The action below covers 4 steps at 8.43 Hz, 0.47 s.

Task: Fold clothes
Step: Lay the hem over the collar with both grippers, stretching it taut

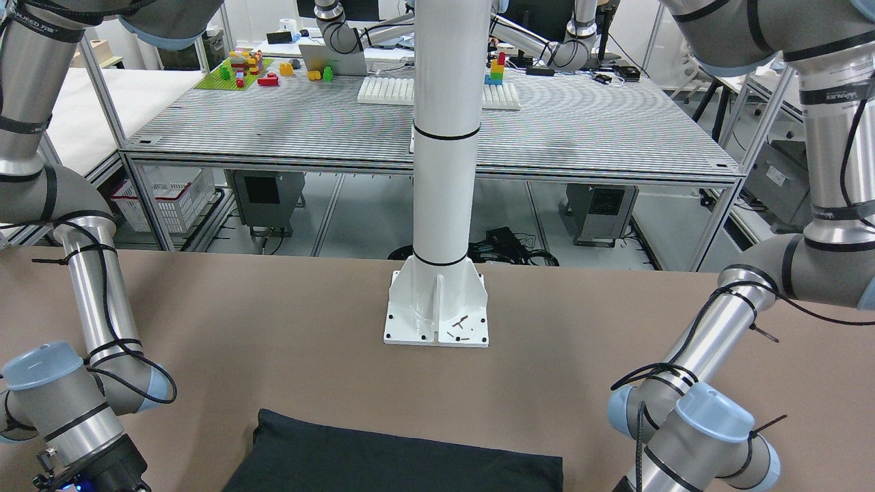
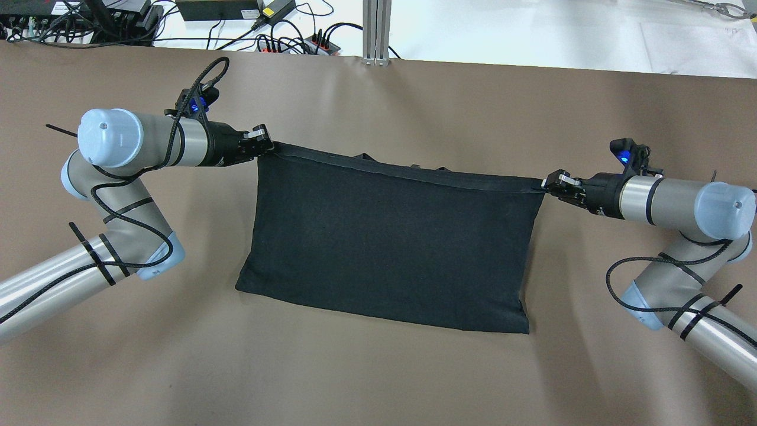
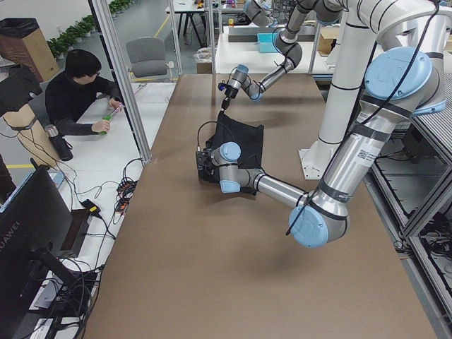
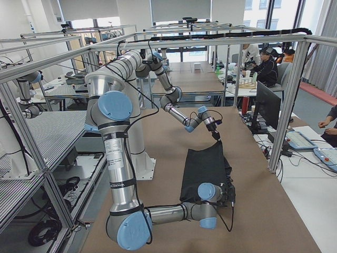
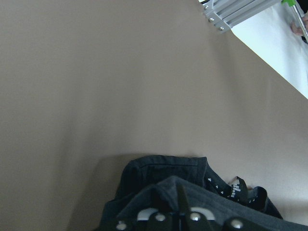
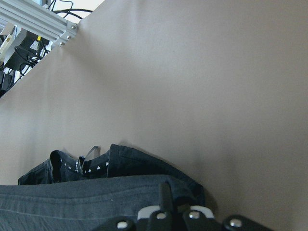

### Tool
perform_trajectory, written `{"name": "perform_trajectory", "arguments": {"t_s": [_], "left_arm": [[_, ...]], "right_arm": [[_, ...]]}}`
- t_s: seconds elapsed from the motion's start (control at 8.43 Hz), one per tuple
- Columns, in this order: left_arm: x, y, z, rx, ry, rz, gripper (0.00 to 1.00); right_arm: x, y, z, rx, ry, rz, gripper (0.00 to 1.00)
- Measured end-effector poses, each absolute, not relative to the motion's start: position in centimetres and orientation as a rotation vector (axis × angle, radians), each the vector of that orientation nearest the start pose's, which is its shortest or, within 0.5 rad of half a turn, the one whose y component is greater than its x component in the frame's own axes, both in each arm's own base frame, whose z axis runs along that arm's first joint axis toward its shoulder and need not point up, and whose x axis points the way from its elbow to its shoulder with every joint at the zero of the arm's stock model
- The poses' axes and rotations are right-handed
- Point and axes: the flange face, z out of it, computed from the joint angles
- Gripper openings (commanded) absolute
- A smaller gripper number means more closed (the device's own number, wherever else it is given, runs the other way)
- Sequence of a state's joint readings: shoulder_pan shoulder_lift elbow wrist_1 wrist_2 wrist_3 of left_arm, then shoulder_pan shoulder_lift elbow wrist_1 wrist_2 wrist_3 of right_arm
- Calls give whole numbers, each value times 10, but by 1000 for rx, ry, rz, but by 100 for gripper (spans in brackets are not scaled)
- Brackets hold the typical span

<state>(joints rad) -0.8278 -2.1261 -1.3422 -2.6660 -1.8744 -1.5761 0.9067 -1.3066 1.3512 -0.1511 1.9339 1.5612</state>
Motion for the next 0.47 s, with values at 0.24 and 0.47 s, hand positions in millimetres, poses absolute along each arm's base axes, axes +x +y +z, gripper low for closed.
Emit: {"name": "perform_trajectory", "arguments": {"t_s": [0.24, 0.47], "left_arm": [[401, -593, 321, 339, 1390, -471, 0], [400, -595, 324, 340, 1381, -474, 47]], "right_arm": [[-296, -539, 470, 382, -1432, 471, 0], [-297, -540, 467, 384, -1436, 473, 58]]}}
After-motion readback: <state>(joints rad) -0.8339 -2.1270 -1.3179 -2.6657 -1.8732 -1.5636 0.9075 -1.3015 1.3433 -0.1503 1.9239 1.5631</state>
